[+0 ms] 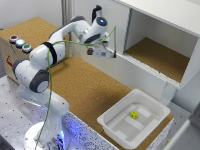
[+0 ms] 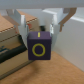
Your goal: Put the purple block on top of the drawer
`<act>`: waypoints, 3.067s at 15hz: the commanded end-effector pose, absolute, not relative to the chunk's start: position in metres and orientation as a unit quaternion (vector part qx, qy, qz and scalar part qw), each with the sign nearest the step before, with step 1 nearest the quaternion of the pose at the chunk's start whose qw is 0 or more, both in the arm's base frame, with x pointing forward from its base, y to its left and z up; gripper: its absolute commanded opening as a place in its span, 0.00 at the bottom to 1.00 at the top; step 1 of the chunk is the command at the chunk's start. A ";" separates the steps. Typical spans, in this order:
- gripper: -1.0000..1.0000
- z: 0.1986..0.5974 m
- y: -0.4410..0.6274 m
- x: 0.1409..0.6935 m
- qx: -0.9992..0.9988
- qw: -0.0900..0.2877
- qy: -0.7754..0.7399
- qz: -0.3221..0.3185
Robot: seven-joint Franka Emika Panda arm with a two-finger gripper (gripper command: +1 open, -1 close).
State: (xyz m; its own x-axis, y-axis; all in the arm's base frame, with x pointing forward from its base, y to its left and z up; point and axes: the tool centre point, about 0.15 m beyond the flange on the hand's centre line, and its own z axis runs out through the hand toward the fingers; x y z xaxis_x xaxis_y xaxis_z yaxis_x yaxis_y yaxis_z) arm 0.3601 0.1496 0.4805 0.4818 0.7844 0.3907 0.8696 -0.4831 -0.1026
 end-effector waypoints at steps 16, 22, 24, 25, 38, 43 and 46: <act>0.00 0.450 0.502 0.299 -0.617 0.236 -0.726 -0.190; 0.00 0.445 0.511 0.308 -0.659 0.209 -0.691 -0.213; 1.00 0.445 0.504 0.307 -0.667 0.196 -0.684 -0.219; 1.00 0.445 0.501 0.306 -0.672 0.192 -0.681 -0.218; 1.00 0.532 0.437 0.254 -0.694 0.162 -0.672 -0.200; 1.00 0.532 0.437 0.254 -0.694 0.162 -0.672 -0.200; 1.00 0.532 0.437 0.254 -0.694 0.162 -0.672 -0.200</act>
